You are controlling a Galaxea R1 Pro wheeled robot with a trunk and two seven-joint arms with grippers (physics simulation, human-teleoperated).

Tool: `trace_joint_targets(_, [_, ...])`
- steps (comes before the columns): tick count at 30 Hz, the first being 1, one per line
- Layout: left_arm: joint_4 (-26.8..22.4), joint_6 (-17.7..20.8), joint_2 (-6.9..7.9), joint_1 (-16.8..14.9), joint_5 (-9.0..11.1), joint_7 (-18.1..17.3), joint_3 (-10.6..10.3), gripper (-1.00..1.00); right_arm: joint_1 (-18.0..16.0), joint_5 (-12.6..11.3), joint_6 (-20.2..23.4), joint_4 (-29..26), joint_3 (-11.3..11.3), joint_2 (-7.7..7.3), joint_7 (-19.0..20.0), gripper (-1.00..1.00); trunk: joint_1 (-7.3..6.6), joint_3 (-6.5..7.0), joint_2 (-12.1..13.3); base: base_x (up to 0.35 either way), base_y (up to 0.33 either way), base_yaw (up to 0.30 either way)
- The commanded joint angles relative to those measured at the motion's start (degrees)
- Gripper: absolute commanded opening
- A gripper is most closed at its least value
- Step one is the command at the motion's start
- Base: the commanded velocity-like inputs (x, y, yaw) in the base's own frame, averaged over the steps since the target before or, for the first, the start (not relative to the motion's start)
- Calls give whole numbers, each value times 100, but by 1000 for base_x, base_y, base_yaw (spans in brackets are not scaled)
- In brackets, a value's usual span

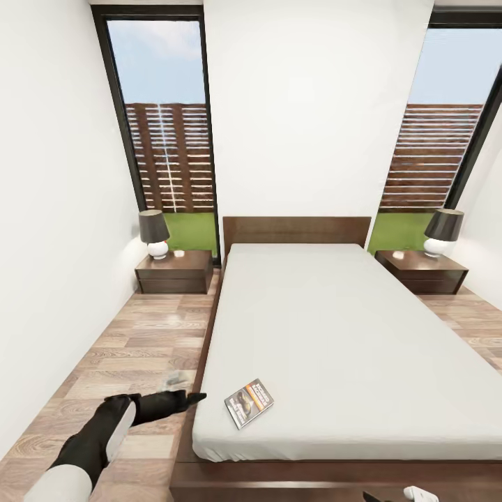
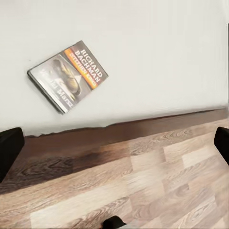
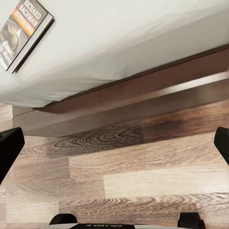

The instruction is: In the bedroom, move the book from the bed onto either nightstand, and place the two sandals side by side next to the bed.

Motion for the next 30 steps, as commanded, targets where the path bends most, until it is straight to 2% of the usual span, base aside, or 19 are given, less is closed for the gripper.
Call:
trace_joint_targets(1, [-353,296,-36,-3,14,100,9,100,-6,11,-16,7,-24,0,27,100,4,-14,-12,0,0,0])
trace_joint_targets(3, [-689,539,-111,-8,14,244,8,100,-7,11,-13,7,-22,0,33,100,4,-14,-12,0,0,0])
trace_joint_targets(6, [-891,689,-192,-11,4,436,8,100,-8,11,-11,6,-22,3,39,100,4,-14,-12,0,0,0])
trace_joint_targets(7, [-1013,760,-247,-12,17,863,8,100,-7,11,-9,7,-23,-2,57,100,4,-14,-12,0,0,0])
trace_joint_targets(8, [-1026,762,-252,-13,15,936,8,100,-6,11,-9,7,-23,-1,62,100,4,-14,-12,0,0,0])
trace_joint_targets(24, [-1076,764,-247,-13,22,980,17,100,-6,17,7,-1,-21,1,75,100,4,-15,-12,0,0,0])
trace_joint_targets(30, [-1076,765,-254,-13,28,980,17,100,-6,20,1,-1,-23,0,51,100,4,-57,-12,0,0,0])
